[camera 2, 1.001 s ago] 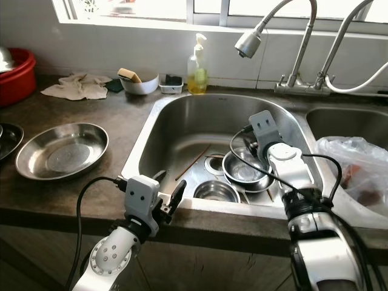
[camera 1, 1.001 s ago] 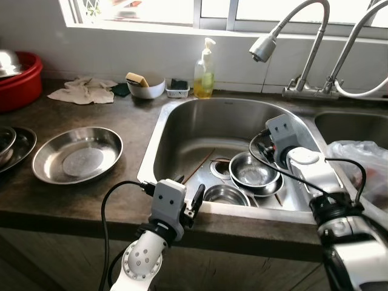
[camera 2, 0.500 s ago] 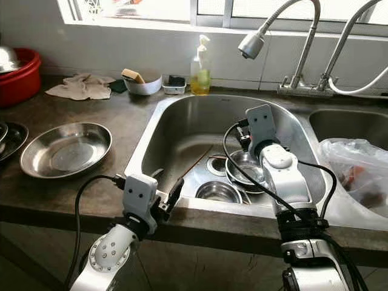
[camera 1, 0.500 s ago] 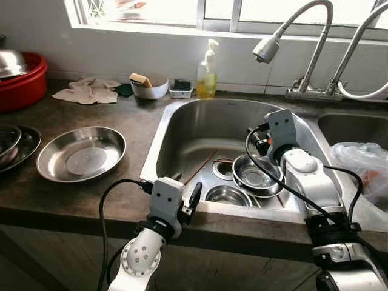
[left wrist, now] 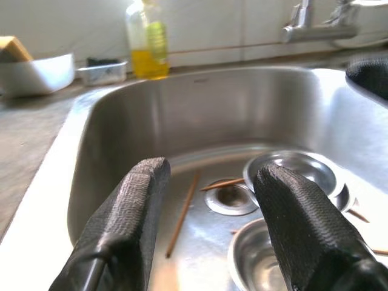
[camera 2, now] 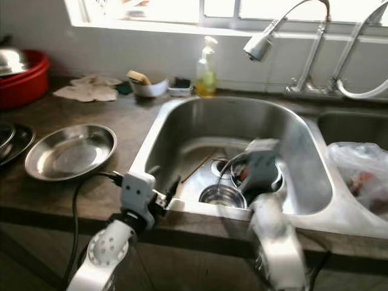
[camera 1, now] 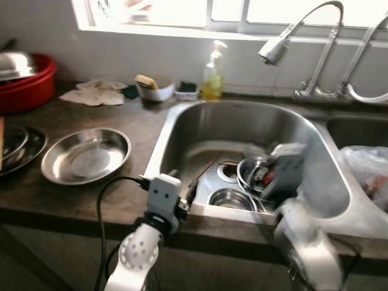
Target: Kitchen organization
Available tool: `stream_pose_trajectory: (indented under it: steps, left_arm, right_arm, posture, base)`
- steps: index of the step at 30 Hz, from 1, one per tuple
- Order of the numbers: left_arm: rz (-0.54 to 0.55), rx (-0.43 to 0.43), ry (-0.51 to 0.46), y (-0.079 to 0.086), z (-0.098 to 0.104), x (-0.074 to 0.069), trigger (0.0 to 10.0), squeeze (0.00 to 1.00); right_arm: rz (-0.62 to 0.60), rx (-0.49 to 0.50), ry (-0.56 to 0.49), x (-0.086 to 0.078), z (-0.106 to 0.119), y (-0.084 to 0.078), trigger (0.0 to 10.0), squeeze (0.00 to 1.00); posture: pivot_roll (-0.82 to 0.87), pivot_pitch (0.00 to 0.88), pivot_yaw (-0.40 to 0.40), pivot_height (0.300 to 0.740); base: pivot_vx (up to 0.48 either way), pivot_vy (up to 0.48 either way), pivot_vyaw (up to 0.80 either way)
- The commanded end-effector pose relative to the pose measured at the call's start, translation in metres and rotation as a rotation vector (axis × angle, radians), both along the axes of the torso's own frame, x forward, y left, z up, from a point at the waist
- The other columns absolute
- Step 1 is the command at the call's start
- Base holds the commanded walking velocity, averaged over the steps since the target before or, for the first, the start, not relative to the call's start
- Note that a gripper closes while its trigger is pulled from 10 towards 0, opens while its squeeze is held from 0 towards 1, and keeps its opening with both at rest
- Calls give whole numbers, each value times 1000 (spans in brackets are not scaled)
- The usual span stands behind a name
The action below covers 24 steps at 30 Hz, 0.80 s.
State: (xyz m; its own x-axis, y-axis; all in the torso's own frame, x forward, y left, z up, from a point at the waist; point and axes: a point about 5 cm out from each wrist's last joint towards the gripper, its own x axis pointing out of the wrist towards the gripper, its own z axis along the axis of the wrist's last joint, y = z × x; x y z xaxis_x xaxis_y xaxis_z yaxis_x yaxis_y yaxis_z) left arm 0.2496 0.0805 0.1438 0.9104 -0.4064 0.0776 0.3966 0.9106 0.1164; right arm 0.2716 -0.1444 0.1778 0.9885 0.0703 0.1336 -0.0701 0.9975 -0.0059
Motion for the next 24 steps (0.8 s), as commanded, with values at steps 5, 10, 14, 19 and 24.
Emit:
stream_pose_trajectory:
  steps: [5,10,14,19,24]
  left_arm:
    - [-5,4,17,0,-4,0,10000,0]
    - [-2,3,14,0,-5,0,10000,0]
    - [-2,3,15,-1,-5,0,10000,0]
    - [-2,2,13,0,-5,0,10000,0]
    - [-1,-1,10,-1,-4,1,10000,0]
  right_arm:
    - [-30,12,-78,0,19,-4,10000,0]
    - [-41,24,-76,-9,21,-3,10000,0]
    - [-40,19,-75,-8,21,-2,10000,0]
    - [-42,18,-80,-7,23,-3,10000,0]
    - [-35,10,-109,-4,30,-1,10000,0]
  posture:
    - [-8,0,-45,740]
    - [-8,0,-45,740]
    - [-5,0,-48,740]
    - [-4,0,-48,740]
    - [-3,0,-49,740]
  base:
    - [0,0,0]
    - [0,0,0]
    - [0,0,0]
    - [0,0,0]
    - [0,0,160]
